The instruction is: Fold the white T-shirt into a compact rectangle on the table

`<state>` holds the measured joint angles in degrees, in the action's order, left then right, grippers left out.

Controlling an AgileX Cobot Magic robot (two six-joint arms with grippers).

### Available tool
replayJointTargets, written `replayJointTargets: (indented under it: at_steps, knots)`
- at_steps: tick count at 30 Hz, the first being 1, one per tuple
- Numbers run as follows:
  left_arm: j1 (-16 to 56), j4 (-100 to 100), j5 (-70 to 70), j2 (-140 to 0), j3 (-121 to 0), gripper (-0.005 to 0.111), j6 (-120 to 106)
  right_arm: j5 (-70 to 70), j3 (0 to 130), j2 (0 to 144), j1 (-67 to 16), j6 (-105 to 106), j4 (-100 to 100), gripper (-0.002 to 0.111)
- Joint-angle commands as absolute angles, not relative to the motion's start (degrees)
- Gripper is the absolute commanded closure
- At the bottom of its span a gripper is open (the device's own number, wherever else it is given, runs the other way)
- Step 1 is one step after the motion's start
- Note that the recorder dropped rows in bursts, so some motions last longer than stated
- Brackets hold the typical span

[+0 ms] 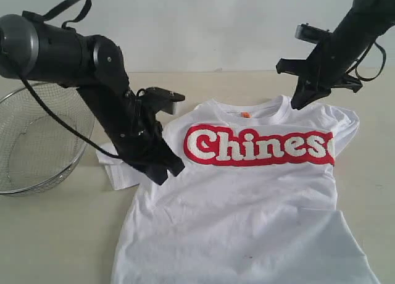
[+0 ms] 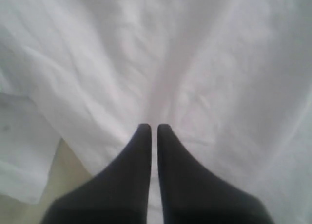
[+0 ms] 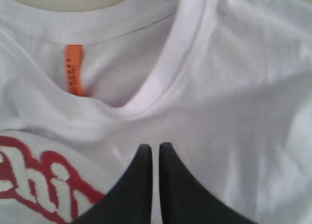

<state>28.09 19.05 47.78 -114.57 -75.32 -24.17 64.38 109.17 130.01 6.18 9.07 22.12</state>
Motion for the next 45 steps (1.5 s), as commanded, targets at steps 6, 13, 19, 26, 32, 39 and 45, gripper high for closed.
replayJointTargets:
  at_steps: [6, 13, 19, 26, 32, 39, 45]
  knots:
    - [22.2, 18.1, 49.3, -118.1, -90.3, 0.102, -25.3, 50.8, 84.8, 113.9, 6.1, 24.0, 39.6, 0.108]
    - [20.6, 18.8, 52.1, -126.4, -102.5, 0.102, -26.6, 42.8, 66.1, 102.4, 1.3, 35.2, 48.6, 0.108]
    - [20.7, 23.5, 56.1, -131.9, -108.7, 0.102, -31.0, 34.9, 57.8, 101.3, -7.3, 35.2, 48.6, 0.108]
    - [20.7, 22.6, 59.4, -133.3, -109.4, 0.102, -31.3, 30.8, 55.4, 101.3, -11.8, 35.2, 48.5, 0.108]
    - [20.6, 21.6, 62.5, -132.3, -109.8, 0.102, -31.5, 27.9, 55.4, 101.3, -12.0, 35.4, 48.5, 0.108]
    - [22.2, 26.5, 63.1, -132.4, -110.0, 0.102, -33.4, 31.0, 55.4, 101.3, -12.0, 36.0, 48.5, 0.108]
    - [24.0, 24.4, 61.6, -132.6, -110.0, 0.102, -32.6, 32.3, 55.4, 101.3, -12.0, 36.0, 48.5, 0.108]
